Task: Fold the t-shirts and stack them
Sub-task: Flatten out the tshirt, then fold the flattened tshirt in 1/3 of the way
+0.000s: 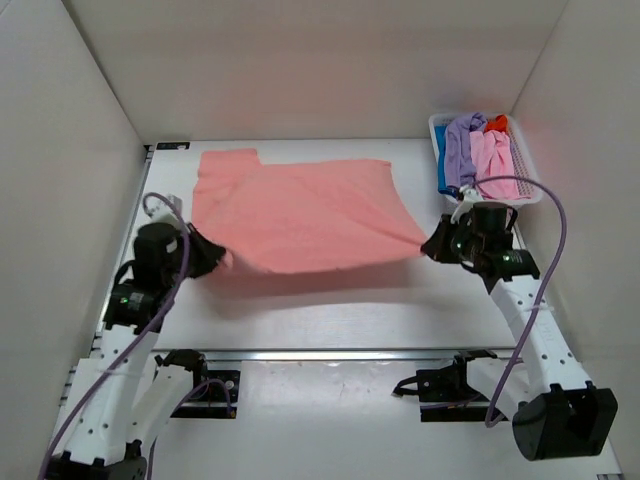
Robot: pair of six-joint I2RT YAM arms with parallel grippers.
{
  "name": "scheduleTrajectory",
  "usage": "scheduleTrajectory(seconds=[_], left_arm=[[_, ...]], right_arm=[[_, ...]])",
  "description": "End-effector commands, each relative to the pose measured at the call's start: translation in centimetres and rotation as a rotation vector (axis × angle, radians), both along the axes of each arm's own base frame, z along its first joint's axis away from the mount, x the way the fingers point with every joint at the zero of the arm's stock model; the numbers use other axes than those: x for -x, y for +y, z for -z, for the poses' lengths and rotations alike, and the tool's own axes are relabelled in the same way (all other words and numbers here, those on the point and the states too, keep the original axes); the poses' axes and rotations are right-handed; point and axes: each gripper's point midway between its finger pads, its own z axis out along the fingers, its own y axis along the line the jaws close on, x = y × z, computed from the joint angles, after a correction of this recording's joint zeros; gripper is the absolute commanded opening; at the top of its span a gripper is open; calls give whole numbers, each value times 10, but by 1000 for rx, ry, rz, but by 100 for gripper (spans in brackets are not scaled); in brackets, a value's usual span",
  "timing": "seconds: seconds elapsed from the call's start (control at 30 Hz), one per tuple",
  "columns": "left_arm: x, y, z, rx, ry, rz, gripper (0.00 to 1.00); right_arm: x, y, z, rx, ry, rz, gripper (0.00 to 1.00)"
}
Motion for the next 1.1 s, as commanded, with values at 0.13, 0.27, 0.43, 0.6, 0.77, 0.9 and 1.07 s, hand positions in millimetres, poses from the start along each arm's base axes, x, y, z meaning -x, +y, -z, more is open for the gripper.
scheduleTrajectory(seconds=[0.13, 0.27, 0.43, 0.6, 0.77, 0.9, 1.07], left_arm=[[60, -26, 103, 91, 317, 96, 0], [77, -18, 133, 61, 410, 78, 0], [82, -18, 143, 54, 425, 85, 0], [56, -19, 123, 20, 399, 98, 0], [12, -20, 107, -30, 383, 83, 0], [-13, -17, 106, -48, 363, 71, 0], [-37, -11, 111, -72, 374, 43, 0]], right_arm=[[66, 3, 59, -78, 186, 32, 0], [89, 1, 86, -67, 297, 47, 0], [97, 2, 100, -4, 407, 60, 0], [92, -15, 108, -42, 455, 141, 0], [80, -35, 105, -79, 445, 208, 0], [66, -40, 103, -76, 438, 223, 0], [59, -48, 107, -80, 448, 245, 0]])
